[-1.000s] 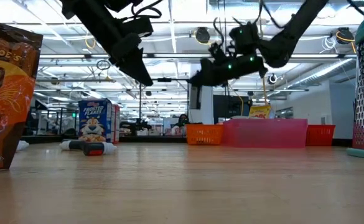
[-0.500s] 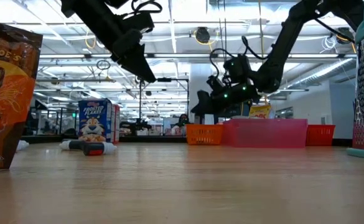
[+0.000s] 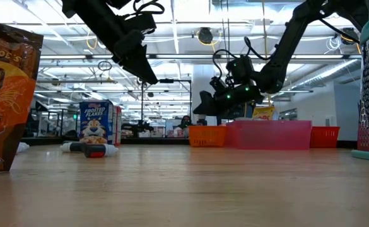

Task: Pick & Place Kitchen Items
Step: Put the large black food coloring bottle into the orange bin, then put the small brown food coloring bottle into the orange bin

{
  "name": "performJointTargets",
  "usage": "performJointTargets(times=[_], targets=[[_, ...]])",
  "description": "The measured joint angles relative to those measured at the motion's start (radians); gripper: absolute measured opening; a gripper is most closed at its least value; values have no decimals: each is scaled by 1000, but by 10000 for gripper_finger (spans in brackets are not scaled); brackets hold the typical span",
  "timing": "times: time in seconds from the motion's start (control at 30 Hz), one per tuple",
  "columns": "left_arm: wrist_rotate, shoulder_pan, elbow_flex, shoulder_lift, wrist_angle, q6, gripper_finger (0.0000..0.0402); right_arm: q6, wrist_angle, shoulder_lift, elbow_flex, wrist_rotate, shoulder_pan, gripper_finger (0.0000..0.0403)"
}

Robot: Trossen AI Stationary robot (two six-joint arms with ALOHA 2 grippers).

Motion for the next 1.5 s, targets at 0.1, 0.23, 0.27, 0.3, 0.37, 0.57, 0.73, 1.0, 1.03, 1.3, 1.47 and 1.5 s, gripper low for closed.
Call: performJointTargets(times=[0.1,0.23,0.27,0.3,0.37,0.57,0.73,1.0,1.03,1.3,1.47,1.5], targets=[[0,0,0,0,0,0,198,-1,-4,0,0,2,0,234],[0,0,0,0,-7,-4,198,-16,-5,0,0,2,0,243],[0,-1,0,0,-18,-4,198,-21,-5,0,0,2,1,242],[0,-3,0,0,-33,-4,198,-23,-5,0,0,2,2,240],[-1,-7,-1,-1,-65,-8,198,-23,-6,-9,0,1,2,236],[-5,-40,-1,-8,-211,-102,198,-23,-30,-79,-2,-2,13,223],[-16,-68,-2,-8,-377,-241,198,-27,-58,-164,-16,-5,44,219],[-53,-99,-2,-8,-584,-539,198,-61,-62,-301,-77,-2,122,215],[-52,-102,-2,-7,-598,-568,198,-61,-66,-318,-87,-2,133,214],[-8,-117,-3,35,-634,-713,198,-111,-65,-427,-147,2,214,212],[26,-121,-60,61,-637,-810,198,-126,-61,-455,-165,3,241,212],[28,-121,-76,64,-640,-819,198,-129,-62,-455,-167,5,245,212]])
